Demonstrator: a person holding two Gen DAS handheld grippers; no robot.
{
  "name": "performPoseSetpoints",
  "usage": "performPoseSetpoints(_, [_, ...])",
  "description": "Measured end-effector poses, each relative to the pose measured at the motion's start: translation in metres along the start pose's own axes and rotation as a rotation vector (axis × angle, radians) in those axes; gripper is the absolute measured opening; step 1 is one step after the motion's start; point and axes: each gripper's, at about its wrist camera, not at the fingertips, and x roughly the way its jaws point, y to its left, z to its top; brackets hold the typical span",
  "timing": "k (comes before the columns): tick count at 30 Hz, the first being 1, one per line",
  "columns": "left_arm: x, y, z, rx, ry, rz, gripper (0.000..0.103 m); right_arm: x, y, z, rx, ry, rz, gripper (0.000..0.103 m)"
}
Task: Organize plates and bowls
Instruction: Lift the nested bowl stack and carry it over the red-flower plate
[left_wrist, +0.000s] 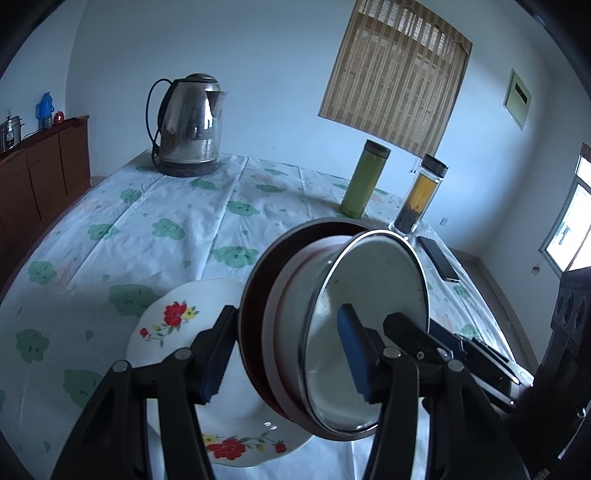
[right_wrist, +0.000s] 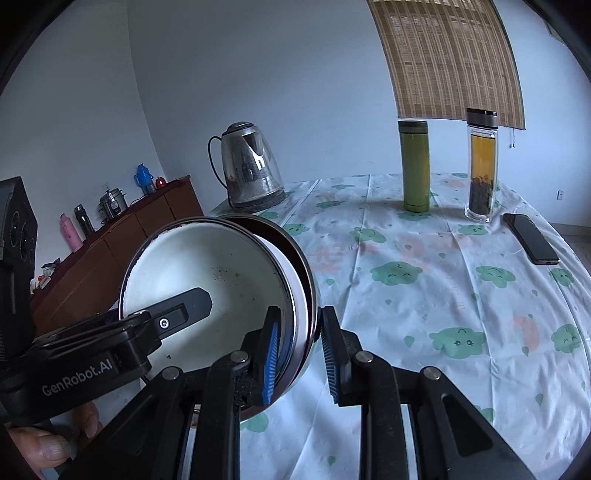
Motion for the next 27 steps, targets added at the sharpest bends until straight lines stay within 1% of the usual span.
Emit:
performPoseSetpoints(7, [-0.002, 0.008, -0.003, -0.004, 0.004, 0.025, 0.054, 0.004, 0.010, 0.003, -0.016, -0.001, 0.016, 0.024])
performPoseSetpoints(14, [-0.001, 0.026, -0.008, -0.030, 0.022, 0.048, 0.054, 0.008, 0.024, 0.003, -0.041, 0.005, 0.041, 0.024])
performPoseSetpoints(27, [-0.004, 0.045, -0.012, -0.056, 0.036, 0.057, 0.054, 0.020, 0.041, -0.001, -0.060, 0.037, 0.065, 0.024])
